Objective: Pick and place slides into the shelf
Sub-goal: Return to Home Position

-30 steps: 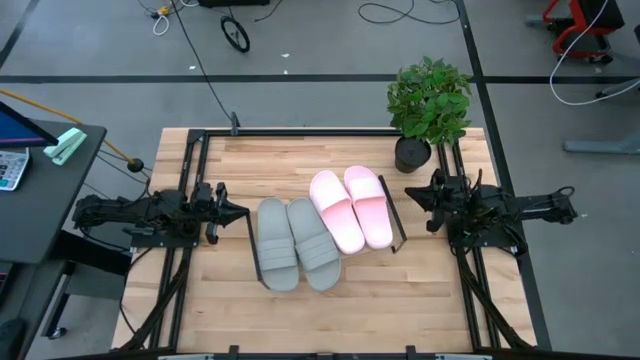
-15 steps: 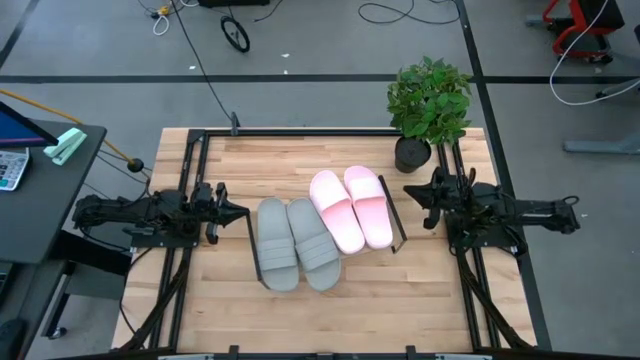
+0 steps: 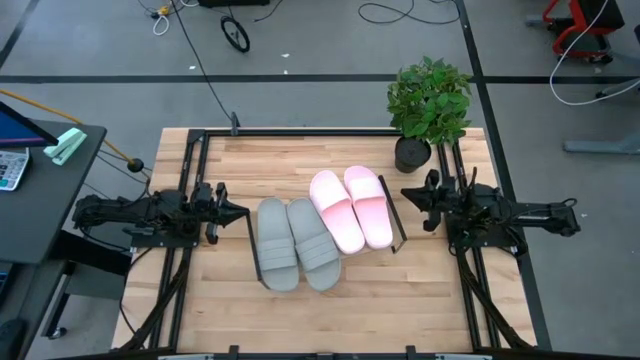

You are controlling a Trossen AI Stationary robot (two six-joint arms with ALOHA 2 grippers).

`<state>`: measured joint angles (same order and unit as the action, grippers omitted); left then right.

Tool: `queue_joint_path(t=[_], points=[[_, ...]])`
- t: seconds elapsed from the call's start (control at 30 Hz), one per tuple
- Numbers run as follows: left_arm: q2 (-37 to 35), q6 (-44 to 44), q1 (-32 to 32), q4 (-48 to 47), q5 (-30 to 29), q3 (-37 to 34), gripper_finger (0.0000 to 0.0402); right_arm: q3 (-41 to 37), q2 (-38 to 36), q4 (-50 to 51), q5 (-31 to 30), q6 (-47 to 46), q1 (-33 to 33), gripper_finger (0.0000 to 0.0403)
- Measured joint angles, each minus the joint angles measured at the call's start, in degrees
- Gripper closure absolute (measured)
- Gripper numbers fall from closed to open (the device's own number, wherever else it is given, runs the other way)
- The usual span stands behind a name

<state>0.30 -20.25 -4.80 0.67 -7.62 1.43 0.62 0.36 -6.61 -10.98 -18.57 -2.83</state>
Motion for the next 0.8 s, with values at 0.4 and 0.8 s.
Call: queue_joint_path(t=[0.4, 0.8], points=[[0.0, 0.0, 0.02, 0.0, -0.03, 0.0, 0.038, 0.02, -0.04, 3.83, 4.73, 2.16, 0.0, 0.0403], [0.0, -0.02, 0.0, 0.0, 0.0, 0.0, 0.037, 0.07, -0.04, 5.5, 11.03, 8.29, 0.0, 0.0403]])
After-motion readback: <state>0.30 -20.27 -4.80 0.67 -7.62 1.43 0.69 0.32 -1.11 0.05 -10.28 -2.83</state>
